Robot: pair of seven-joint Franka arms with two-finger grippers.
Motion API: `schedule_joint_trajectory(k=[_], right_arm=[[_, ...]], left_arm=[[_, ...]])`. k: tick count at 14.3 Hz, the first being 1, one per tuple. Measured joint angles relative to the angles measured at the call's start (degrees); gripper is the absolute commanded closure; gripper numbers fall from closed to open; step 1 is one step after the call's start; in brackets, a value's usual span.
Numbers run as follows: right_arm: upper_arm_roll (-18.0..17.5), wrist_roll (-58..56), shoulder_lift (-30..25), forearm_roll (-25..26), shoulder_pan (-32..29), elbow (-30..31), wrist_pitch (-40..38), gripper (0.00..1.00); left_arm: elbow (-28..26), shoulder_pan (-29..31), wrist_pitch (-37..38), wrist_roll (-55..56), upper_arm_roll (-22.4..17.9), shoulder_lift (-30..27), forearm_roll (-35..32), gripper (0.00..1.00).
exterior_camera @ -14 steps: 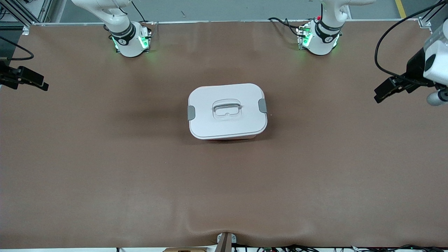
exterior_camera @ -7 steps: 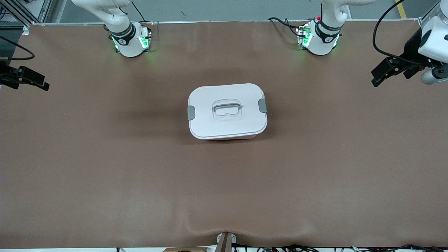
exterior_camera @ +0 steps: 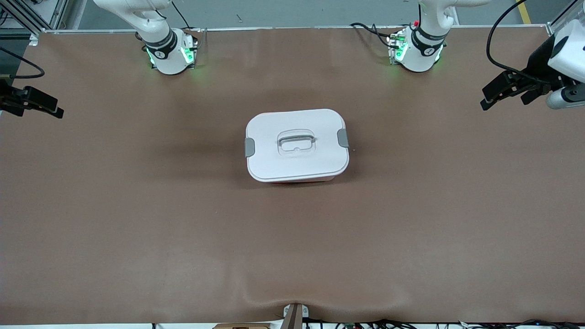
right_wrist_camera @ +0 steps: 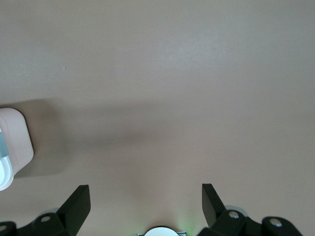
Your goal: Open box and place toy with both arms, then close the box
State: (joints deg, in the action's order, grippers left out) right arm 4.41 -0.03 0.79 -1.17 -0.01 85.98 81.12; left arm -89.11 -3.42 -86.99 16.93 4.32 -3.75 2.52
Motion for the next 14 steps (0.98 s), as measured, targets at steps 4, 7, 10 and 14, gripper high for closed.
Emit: schedule_joint_trajectory(k=[4,7,10,14], right_arm=[[0.0,0.0,0.0,0.0,0.0,0.0,0.0,0.0],[0.1,0.0,0.0,0.0,0.0,0.0,0.0,0.0],[0.1,0.0,0.0,0.1,0.0,-0.1,0.0,0.0],[0.1,0.0,0.0,0.1,0.0,-0.1,0.0,0.0]], left_arm=[[-0.5,0.1,-0.5,-0.3,-1.0,0.0,0.0,0.0],[-0.9,0.2,-0.8,-0.8,-1.0,0.0,0.0,0.0],[-1.0,0.2,-0.9,-1.6,-1.1,0.0,0.0,0.0],[-1.2,0.2,-0.9,-7.0,-1.8,0.0,0.0,0.0]])
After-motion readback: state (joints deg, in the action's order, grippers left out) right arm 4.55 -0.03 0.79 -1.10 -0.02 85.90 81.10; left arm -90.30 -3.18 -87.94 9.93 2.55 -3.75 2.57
